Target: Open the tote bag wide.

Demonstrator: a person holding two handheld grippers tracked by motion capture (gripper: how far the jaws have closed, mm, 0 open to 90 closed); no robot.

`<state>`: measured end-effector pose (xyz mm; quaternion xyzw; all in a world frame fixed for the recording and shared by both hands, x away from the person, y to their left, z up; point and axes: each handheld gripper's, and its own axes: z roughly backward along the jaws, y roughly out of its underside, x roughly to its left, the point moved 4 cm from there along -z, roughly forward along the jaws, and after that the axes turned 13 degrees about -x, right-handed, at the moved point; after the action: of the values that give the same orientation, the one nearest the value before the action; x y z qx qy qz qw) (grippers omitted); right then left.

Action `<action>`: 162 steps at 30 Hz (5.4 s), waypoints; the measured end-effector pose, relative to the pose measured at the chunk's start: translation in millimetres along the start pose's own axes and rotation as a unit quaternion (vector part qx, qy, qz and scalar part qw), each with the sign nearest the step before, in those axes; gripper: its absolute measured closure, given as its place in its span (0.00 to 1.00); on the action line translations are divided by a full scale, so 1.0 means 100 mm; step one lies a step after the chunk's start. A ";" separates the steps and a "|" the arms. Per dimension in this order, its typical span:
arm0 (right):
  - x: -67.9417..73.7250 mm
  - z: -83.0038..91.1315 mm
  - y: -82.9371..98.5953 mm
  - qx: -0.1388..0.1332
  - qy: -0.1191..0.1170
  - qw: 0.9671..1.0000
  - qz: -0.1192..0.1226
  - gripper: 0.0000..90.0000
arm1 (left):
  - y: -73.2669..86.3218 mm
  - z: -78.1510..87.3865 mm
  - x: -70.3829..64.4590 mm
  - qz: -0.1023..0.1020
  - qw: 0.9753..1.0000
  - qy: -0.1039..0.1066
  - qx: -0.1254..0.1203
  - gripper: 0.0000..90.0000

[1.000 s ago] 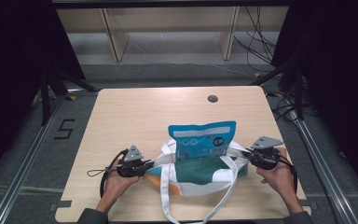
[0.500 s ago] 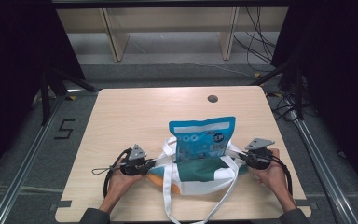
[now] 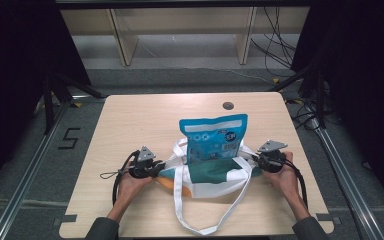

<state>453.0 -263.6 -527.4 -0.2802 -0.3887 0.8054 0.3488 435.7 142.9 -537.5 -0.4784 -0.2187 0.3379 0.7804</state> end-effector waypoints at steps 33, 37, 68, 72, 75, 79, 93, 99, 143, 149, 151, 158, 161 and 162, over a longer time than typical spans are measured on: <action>0.56 0.59 -0.77 -0.067 -0.138 0.988 0.021 0.78 | -0.65 -0.15 -0.20 0.007 0.997 0.071 -0.025 0.78; 0.60 0.76 -0.73 -0.043 -0.158 0.985 0.058 0.91 | -0.65 -0.22 -0.08 0.015 0.998 0.052 -0.025 0.92; 0.91 1.02 -0.25 -0.006 -0.198 0.980 0.009 0.65 | -0.88 0.16 -0.25 0.042 0.998 0.024 -0.037 0.50; 0.81 1.21 -0.50 -0.062 -0.192 0.979 -0.008 0.62 | -0.92 0.26 -0.53 0.031 0.996 0.062 -0.058 0.57; 0.73 1.26 -0.61 -0.084 -0.161 0.983 -0.002 0.62 | -0.90 0.27 -0.66 0.021 0.995 0.084 -0.054 0.61; 0.41 1.09 -0.77 -0.090 -0.078 0.993 0.022 0.63 | -0.84 0.19 -0.84 0.039 0.992 0.109 -0.055 0.66; 0.03 0.20 -0.81 -0.053 -0.056 0.997 0.011 0.98 | -0.29 0.10 -1.45 -0.094 0.977 0.184 0.042 0.88; -0.13 -0.10 -0.61 -0.004 -0.001 1.000 0.013 0.98 | -0.15 0.02 -1.49 -0.133 0.969 0.193 0.078 0.93; 0.99 0.49 -0.51 -0.008 -0.264 0.963 0.058 0.71 | -0.97 -0.35 -0.12 -0.025 0.998 0.051 0.000 0.84; 1.01 0.61 -0.29 0.026 -0.236 0.967 0.090 0.92 | -0.78 -0.61 0.11 0.039 0.998 0.034 0.030 0.90; 1.01 0.70 -0.31 0.016 -0.231 0.968 0.093 0.93 | -0.73 -0.65 0.14 0.063 0.997 0.034 0.028 0.91; 0.97 0.89 -0.38 -0.001 -0.232 0.967 0.104 0.94 | -0.70 -0.69 0.15 0.047 0.998 0.023 0.036 0.91; 1.02 0.77 -0.22 0.028 -0.262 0.958 0.115 0.94 | -0.47 -0.79 0.11 0.057 0.997 0.013 0.054 0.92; 1.04 0.60 -0.06 0.035 -0.266 0.959 0.088 0.94 | -0.37 -0.79 0.13 0.068 0.997 0.015 0.037 0.92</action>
<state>349.3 -205.9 -509.1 -0.0767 -0.4130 0.8913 0.1706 508.8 94.0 -539.2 -0.4683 -0.1615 0.3909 0.7758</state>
